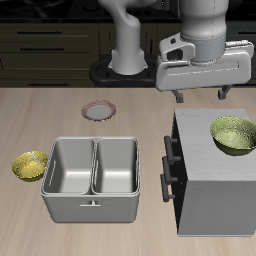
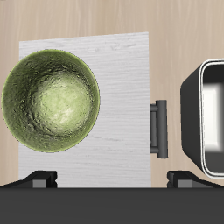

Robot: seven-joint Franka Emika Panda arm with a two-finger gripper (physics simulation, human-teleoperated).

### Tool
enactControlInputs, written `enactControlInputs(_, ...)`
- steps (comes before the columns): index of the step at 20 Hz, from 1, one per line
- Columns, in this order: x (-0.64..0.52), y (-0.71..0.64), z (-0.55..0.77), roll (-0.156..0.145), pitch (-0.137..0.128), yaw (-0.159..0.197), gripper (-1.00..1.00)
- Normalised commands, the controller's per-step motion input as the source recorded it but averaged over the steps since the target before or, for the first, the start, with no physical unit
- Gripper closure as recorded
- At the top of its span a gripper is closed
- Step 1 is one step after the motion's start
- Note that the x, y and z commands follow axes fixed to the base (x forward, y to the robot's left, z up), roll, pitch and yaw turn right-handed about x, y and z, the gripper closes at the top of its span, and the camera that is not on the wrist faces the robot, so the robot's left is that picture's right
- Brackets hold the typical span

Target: Place the green bowl on the plate

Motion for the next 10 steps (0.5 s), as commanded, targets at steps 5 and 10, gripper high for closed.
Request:
enactControlInputs(5,0.11,0.12,0.16,0.007,-0.041,0.011,-1.0)
enactControlInputs(10,0.28,0.01,0.02,-0.016,-0.012,0.011,-1.0)
